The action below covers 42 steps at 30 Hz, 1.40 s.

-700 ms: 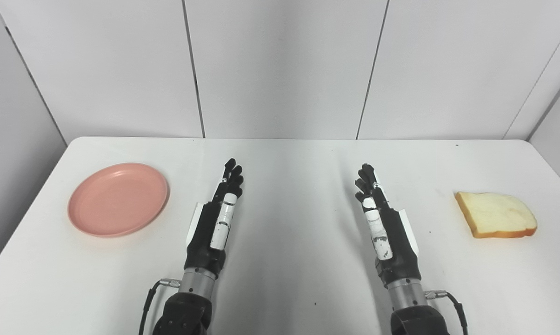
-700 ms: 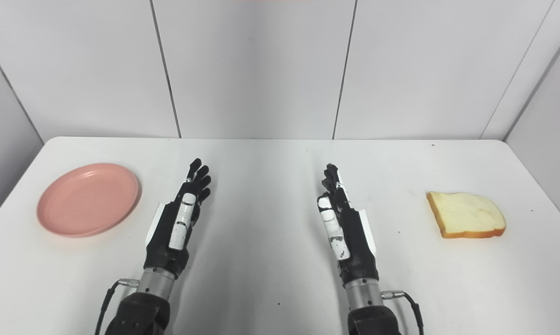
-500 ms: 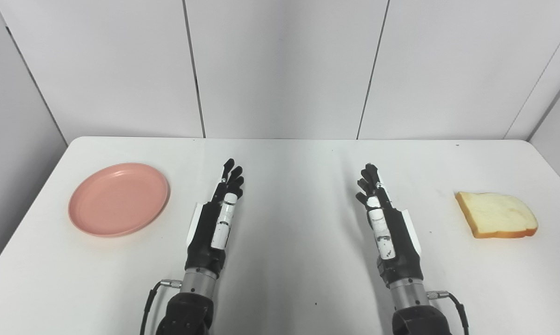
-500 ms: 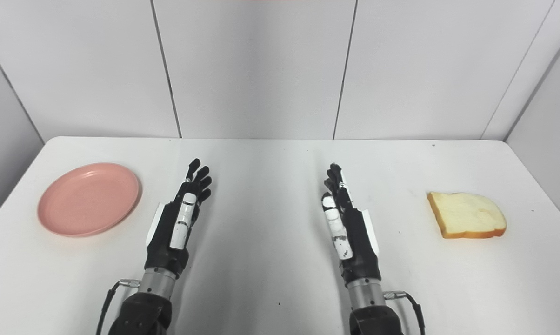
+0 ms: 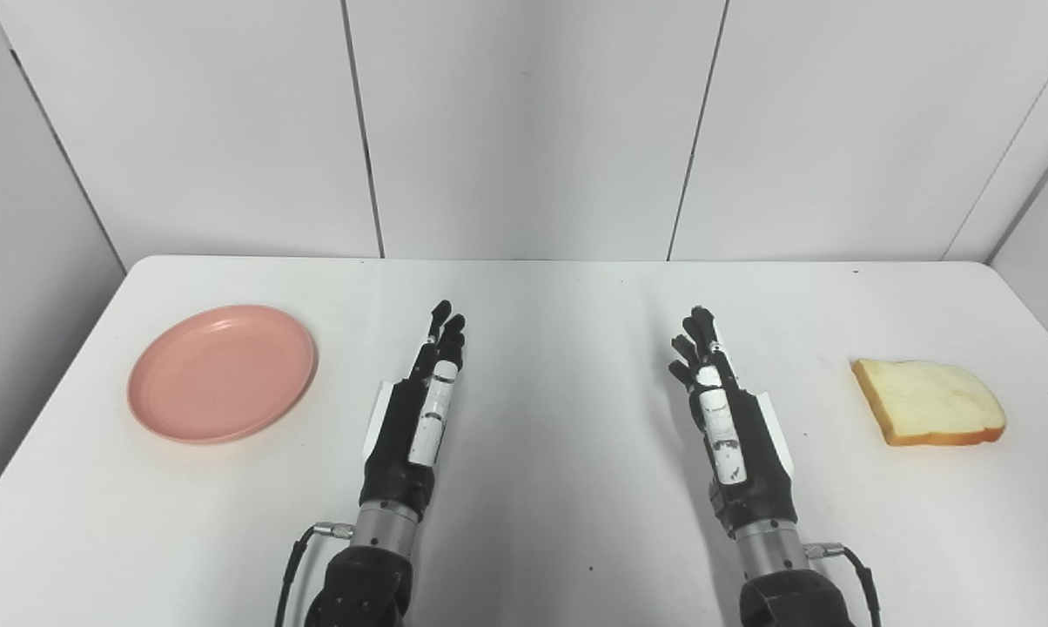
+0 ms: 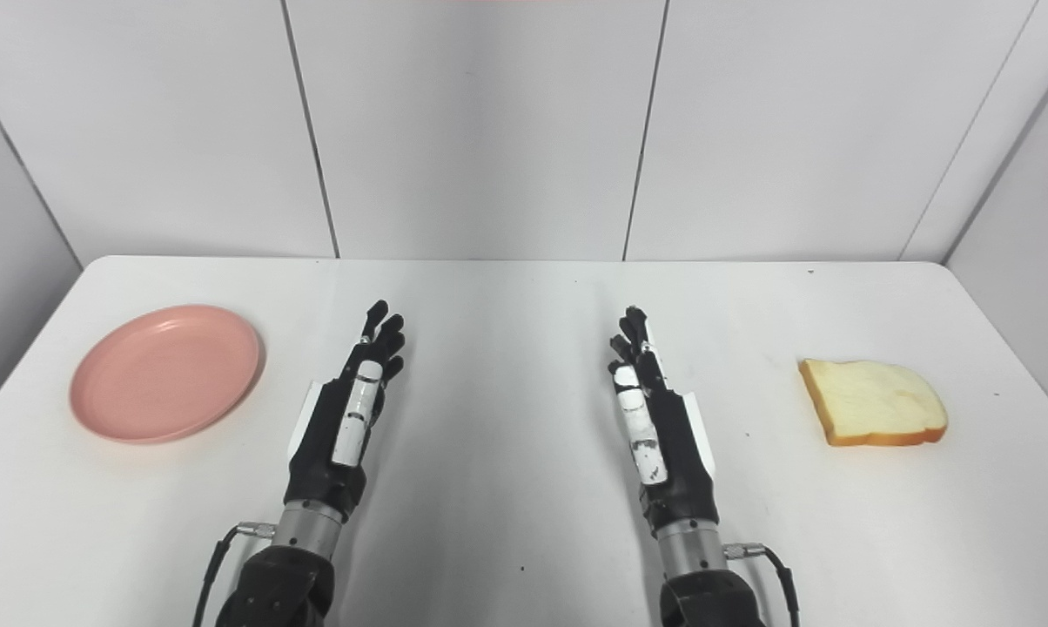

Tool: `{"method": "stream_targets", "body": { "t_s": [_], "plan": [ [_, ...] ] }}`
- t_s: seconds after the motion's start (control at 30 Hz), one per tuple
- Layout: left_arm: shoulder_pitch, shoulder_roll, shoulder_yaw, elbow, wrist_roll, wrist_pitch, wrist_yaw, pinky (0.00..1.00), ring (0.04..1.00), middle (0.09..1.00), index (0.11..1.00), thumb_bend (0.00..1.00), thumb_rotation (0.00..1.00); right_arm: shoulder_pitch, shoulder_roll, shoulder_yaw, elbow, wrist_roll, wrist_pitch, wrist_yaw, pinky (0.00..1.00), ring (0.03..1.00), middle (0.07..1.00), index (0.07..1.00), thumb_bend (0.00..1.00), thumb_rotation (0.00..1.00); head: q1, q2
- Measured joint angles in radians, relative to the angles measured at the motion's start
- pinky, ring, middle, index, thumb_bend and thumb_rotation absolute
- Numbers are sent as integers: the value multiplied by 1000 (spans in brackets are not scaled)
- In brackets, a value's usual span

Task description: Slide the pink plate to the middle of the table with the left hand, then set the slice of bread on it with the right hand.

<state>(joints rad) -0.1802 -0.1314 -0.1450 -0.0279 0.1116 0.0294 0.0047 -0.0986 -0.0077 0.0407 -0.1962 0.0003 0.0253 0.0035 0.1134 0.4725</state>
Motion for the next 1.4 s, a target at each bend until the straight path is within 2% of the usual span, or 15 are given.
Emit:
{"method": "stream_targets", "body": {
  "t_s": [0.07, 0.1, 0.17, 0.2, 0.23, 0.3, 0.4, 0.53, 0.7, 1.0, 1.2, 1.4],
  "plan": [
    [0, 0, 0, 2, 3, 0, 0, 956, 968, 966, 964, 424, 1000, 0, 0, -1, 1, 3, 0, 2, 965, 971, 989, 991, 353, 1000, 15, -2],
    [0, 0, -1, 5, 6, 0, 0, 949, 964, 964, 960, 426, 1000, 0, 0, -2, 1, 4, 0, 2, 954, 965, 983, 987, 340, 1000, 56, -9],
    [-3, 0, -3, 17, 23, -3, 2, 941, 960, 963, 957, 413, 1000, 0, -1, -4, 1, 1, 0, 2, 956, 966, 982, 987, 326, 1000, 65, -11],
    [-4, 0, -5, 24, 26, -8, 3, 944, 965, 967, 961, 408, 1000, 0, -2, -6, 2, 2, -2, 2, 969, 972, 985, 990, 324, 1000, 104, -18],
    [-7, 0, -8, 35, 28, -17, 3, 938, 965, 967, 962, 418, 1000, 0, -4, -9, 5, 5, -9, 5, 985, 978, 990, 996, 320, 1000, 112, -20],
    [-14, -1, -16, 62, 37, -23, 3, 932, 961, 963, 959, 427, 1000, -2, -12, -17, 16, 24, -27, 12, 994, 982, 992, 998, 321, 1000, 201, -43],
    [-20, -10, -27, 103, 52, -37, 16, 931, 946, 944, 943, 487, 1000, -6, -32, -30, 21, 45, -35, 26, 1000, 994, 999, 1000, 330, 1000, 239, -54],
    [-30, -32, -37, 142, 85, -50, 43, 917, 928, 932, 927, 505, 1000, -8, -45, -43, 21, 71, -35, 29, 1000, 1000, 1000, 1000, 295, 1000, 255, -60],
    [-41, -49, -36, 149, 83, -50, 46, 956, 944, 940, 936, 524, 1000, -8, -42, -41, 4, 75, -33, 28, 1000, 1000, 1000, 1000, 246, 1000, 252, -55],
    [-40, -49, -35, 118, 69, -51, 45, 928, 920, 925, 927, 535, 1000, -8, -34, -27, -35, 70, -13, 28, 1000, 1000, 1000, 1000, 253, 1000, 239, -41],
    [-41, -49, -24, 94, 66, -49, 45, 893, 909, 921, 920, 487, 1000, -6, -29, -23, -42, 70, 6, 28, 1000, 1000, 1000, 1000, 255, 1000, 241, -32],
    [-89, -18, -5, 7, 34, 11, -5, 923, 944, 951, 940, 506, 1000, -7, -27, -24, -43, 72, 6, 28, 1000, 1000, 1000, 1000, 249, 1000, 258, -32]
  ]
}}
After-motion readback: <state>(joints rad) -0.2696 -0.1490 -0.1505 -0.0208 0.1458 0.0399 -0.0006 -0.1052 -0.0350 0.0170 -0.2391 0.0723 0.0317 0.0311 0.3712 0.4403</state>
